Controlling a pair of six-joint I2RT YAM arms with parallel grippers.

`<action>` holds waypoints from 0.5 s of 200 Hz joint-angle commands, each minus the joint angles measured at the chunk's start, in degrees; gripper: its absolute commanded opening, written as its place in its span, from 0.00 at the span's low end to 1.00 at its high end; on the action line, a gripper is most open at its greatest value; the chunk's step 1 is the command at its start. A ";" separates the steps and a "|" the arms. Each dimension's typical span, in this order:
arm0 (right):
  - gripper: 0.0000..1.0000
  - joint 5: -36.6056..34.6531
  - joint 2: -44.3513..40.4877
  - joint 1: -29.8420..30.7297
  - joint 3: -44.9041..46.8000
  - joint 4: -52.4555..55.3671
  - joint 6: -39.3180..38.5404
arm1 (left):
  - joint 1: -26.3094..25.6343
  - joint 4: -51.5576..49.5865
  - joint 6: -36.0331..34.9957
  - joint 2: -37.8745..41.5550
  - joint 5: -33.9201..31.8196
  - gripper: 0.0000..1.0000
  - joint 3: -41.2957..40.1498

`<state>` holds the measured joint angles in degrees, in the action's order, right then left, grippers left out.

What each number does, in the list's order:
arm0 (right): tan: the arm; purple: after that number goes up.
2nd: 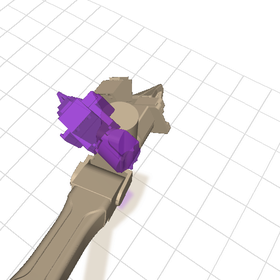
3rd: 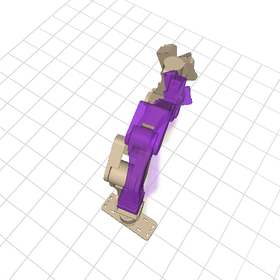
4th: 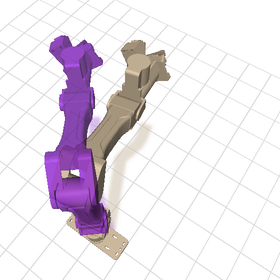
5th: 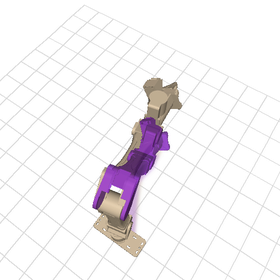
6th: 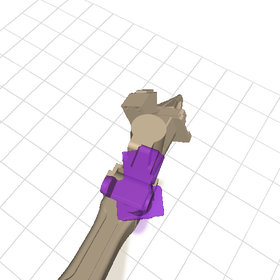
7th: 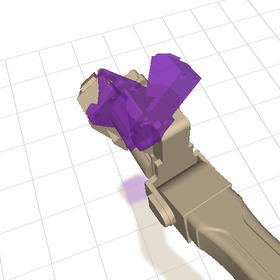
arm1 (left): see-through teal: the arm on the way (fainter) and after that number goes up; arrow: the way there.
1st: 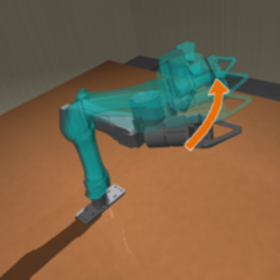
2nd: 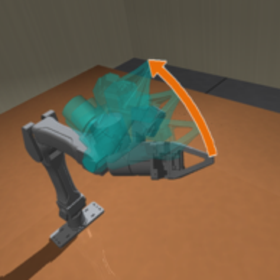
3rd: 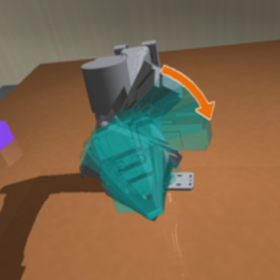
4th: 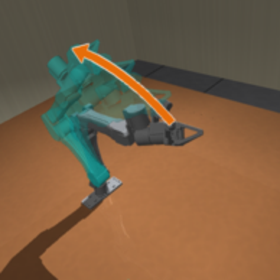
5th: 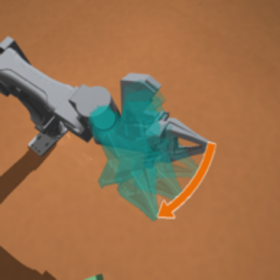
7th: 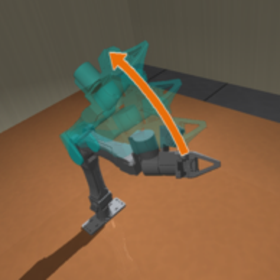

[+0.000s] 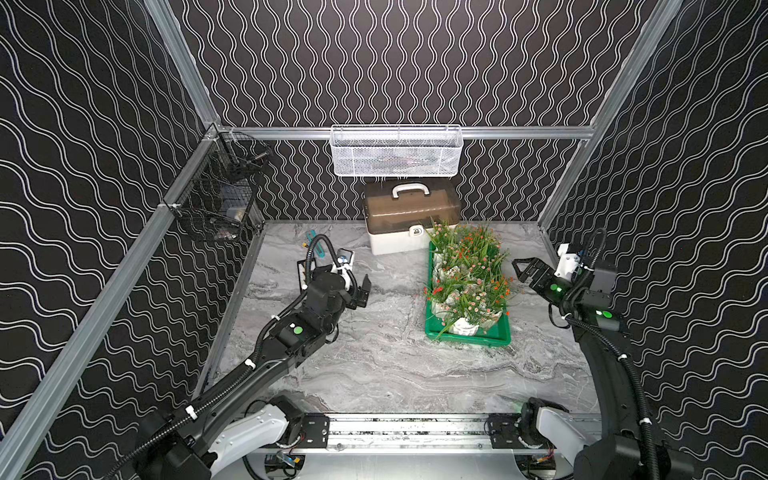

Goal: Put the potted gypsophila into the storage box
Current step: Reset both arms

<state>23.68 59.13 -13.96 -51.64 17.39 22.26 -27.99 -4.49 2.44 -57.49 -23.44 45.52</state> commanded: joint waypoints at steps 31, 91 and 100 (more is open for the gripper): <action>1.00 -10.37 1.66 -0.49 0.68 -8.19 -6.93 | 10.15 11.46 1.27 -1.16 2.20 0.99 -5.60; 1.00 -11.38 6.53 -9.01 7.52 -19.64 -2.40 | 18.05 22.14 -0.55 -6.52 0.09 0.99 -12.78; 1.00 -12.96 7.17 -9.23 8.82 -21.02 -2.39 | 19.06 24.00 -0.98 -7.11 0.40 0.99 -13.99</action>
<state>13.45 65.21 -22.39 -45.32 4.32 18.22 -10.92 10.41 2.76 -63.77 -23.31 33.91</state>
